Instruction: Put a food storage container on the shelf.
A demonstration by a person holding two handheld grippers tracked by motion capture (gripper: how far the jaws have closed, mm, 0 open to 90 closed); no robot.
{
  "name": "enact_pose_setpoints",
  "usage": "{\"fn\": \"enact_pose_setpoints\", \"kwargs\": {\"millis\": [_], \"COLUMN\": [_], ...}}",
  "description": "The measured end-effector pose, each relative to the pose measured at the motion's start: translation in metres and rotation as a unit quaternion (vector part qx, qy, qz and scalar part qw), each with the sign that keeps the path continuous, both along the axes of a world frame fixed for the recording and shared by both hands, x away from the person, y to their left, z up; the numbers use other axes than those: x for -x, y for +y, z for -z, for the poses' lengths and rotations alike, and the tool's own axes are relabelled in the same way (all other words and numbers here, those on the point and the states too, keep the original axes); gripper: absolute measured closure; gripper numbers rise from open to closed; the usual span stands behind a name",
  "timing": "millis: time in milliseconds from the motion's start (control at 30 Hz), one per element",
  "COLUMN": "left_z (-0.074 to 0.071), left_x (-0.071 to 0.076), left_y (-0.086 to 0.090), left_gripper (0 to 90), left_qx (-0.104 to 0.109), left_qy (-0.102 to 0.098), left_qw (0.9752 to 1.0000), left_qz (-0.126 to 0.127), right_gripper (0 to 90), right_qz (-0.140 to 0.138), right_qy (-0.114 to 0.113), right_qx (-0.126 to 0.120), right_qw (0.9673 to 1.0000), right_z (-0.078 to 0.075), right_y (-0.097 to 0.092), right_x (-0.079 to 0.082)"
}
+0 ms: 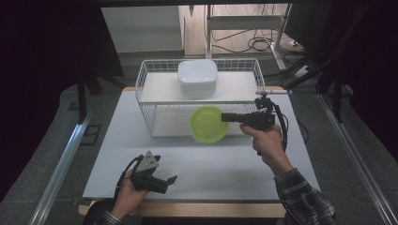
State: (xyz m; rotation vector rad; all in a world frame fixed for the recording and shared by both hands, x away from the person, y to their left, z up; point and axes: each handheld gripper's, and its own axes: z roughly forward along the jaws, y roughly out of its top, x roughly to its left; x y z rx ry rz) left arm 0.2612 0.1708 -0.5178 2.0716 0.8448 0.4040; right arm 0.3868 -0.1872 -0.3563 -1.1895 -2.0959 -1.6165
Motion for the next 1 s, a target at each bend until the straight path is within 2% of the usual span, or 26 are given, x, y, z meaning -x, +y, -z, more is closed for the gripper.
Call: {"fn": "enact_pose_setpoints", "kwargs": {"millis": [333,467,700,1000], "left_z": [0.0,0.0,0.0,-0.001], "left_x": [0.0,0.0,0.0,0.0], "left_y": [0.0,0.0,0.001,0.0], "left_gripper": [3.0,3.0,3.0,3.0], "left_qx": [0.008,0.009,0.009,0.009], "left_qy": [0.001,0.002,0.002,0.001], "left_qw": [1.0,1.0,1.0,1.0], "left_qz": [-0.002,-0.001,0.0,0.001], "right_gripper": [81.8,81.7,81.7,81.7], "right_qz": [0.015,0.026,0.047,0.074], "right_qy": [-0.03,-0.04,-0.049,-0.056], "right_qx": [-0.02,-0.019,-0.019,-0.02], "right_qw": [0.9992,0.9987,0.9975,0.9955], "right_z": [-0.046,-0.063,-0.081,-0.096], "right_y": [0.008,0.013,0.022,0.03], "right_x": [-0.015,-0.024,-0.041,-0.06]}}
